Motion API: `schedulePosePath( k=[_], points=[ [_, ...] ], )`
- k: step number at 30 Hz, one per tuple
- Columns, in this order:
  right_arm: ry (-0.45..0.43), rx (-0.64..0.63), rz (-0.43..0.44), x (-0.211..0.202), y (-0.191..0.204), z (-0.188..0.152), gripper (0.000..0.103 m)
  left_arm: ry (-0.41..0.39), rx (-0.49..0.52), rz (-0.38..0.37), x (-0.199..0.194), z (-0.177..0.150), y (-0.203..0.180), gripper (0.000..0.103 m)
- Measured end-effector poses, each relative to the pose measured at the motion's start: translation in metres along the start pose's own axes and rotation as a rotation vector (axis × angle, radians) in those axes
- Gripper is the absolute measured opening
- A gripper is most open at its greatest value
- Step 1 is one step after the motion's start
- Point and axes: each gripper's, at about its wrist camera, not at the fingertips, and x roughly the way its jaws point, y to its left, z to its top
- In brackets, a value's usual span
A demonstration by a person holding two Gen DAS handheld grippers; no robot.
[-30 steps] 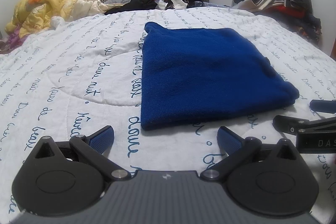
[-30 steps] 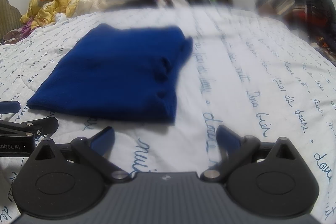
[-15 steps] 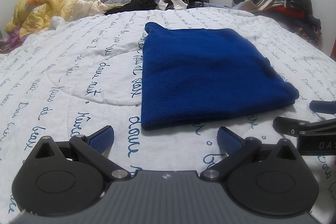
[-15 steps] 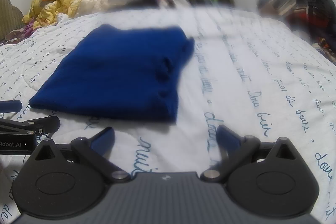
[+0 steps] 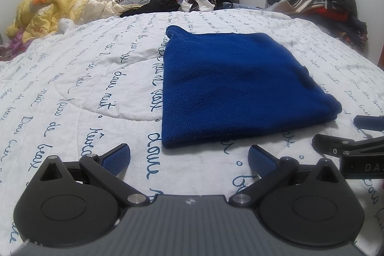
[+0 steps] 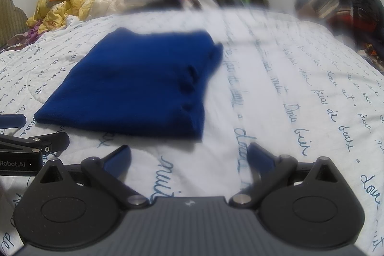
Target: Fold small clothes
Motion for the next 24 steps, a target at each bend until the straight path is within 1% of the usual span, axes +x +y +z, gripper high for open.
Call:
schedulePosePath(
  k=[4, 10, 15, 20, 24],
  points=[
    [-0.001, -0.002, 0.003, 0.000, 0.001, 0.001, 0.103, 0.010, -0.003, -0.004, 0.001, 0.002, 0.000, 0.103],
    [-0.002, -0.002, 0.003, 0.000, 0.002, 0.001, 0.103, 0.019, -0.012, 0.009, 0.002, 0.004, -0.001, 0.103],
    [-0.002, -0.002, 0.004, 0.000, 0.001, 0.000, 0.103, 0.059, -0.017, 0.015, 0.006, 0.012, -0.003, 0.103],
    [0.000, -0.003, 0.004, 0.001, 0.002, 0.000, 0.103, 0.024, -0.015, 0.013, 0.010, 0.010, -0.004, 0.103],
    [-0.002, -0.003, 0.005, 0.000, 0.002, 0.001, 0.103, 0.018, -0.015, 0.006, 0.009, 0.008, -0.004, 0.103]
  ],
)
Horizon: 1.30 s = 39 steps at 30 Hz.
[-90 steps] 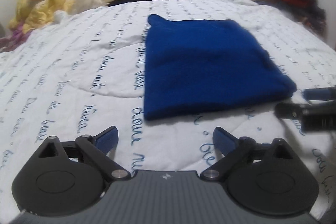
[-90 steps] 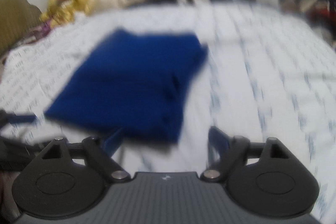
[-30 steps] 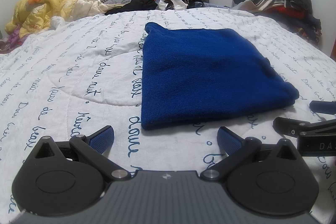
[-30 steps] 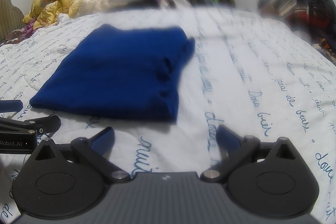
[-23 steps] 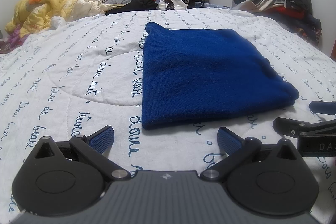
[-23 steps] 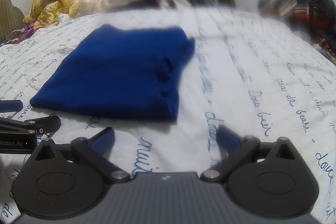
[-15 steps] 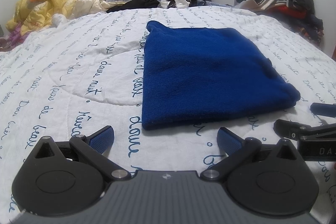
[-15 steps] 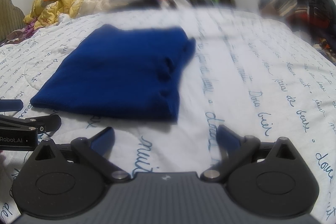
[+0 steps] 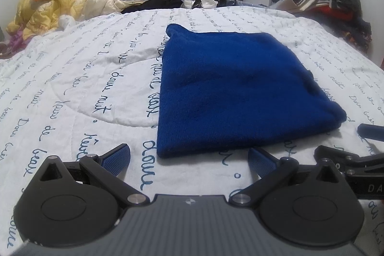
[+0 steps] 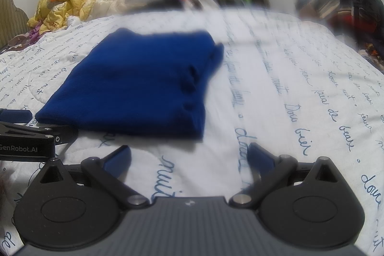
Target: Fold small clothes
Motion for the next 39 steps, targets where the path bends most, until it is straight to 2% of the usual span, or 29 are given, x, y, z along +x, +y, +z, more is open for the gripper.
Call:
schedulePosePath(
  k=[39],
  points=[
    [-0.006, -0.003, 0.005, 0.0017, -0.0016, -0.0012, 0.103, -0.004, 0.007, -0.011, -0.0032, -0.0035, 0.0010, 0.103]
  ],
)
